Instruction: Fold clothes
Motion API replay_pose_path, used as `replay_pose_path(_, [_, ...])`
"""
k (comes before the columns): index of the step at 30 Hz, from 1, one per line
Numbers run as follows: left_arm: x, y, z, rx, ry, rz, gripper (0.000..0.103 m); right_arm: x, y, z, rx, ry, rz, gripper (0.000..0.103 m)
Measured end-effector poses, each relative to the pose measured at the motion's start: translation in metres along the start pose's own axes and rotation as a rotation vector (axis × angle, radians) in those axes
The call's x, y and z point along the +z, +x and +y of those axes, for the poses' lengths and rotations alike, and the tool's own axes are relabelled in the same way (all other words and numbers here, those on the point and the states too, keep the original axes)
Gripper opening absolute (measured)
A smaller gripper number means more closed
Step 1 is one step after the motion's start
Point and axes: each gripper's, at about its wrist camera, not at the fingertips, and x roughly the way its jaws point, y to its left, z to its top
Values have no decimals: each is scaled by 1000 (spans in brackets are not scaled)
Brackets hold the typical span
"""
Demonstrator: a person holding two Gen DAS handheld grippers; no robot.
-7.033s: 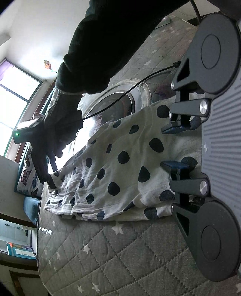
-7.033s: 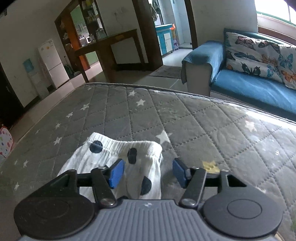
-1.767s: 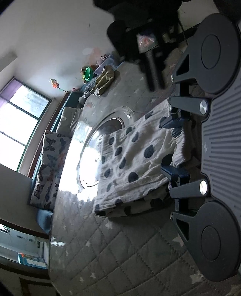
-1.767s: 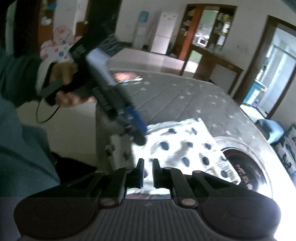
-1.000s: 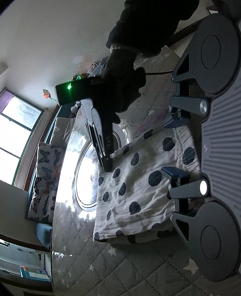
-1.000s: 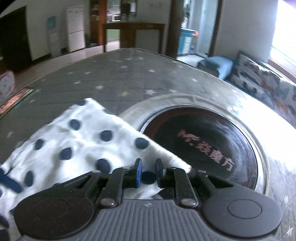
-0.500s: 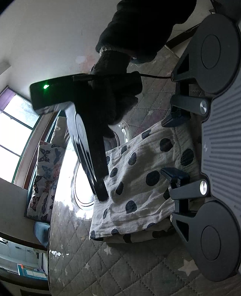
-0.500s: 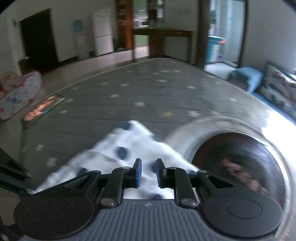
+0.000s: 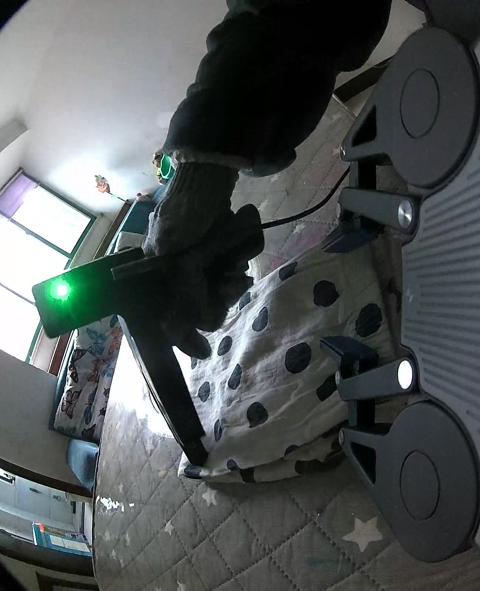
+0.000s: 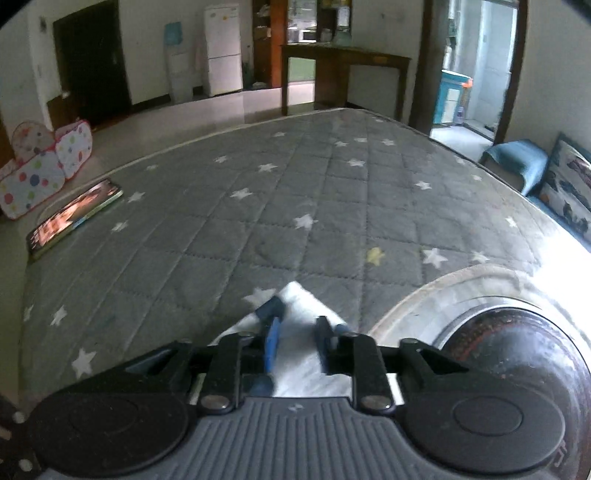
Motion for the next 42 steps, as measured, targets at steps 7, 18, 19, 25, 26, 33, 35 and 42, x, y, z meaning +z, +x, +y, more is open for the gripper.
replay_pose_path(7, [-6, -29, 0, 19, -7, -67, 55, -13, -25, -37, -48, 79, -9, 35])
replay_pose_path(18, [-35, -67, 18, 134, -77, -111, 61, -48, -49, -84, -78, 226, 1, 37])
replay_pose_path(19, [-38, -68, 20, 137, -85, -105, 62, -50, -49, -86, -74, 235, 2, 37])
replay_pose_path(25, [-52, -64, 22, 154, -75, -55, 65, -55, -53, -90, -57, 260, 2, 37])
replay_pose_path(26, [-53, -62, 21, 155, -69, -41, 65, -55, -52, -89, -55, 260, 3, 37])
replay_pose_path(33, [-58, -44, 16, 170, -32, 12, 63, -55, -52, -88, -41, 257, 11, 37])
replay_pose_path(35, [-59, -40, 14, 175, -16, 19, 63, -55, -52, -88, -43, 257, 14, 37])
replay_pose_path(42, [-57, -35, 13, 180, -19, 20, 49, -56, -51, -88, -46, 260, 15, 37])
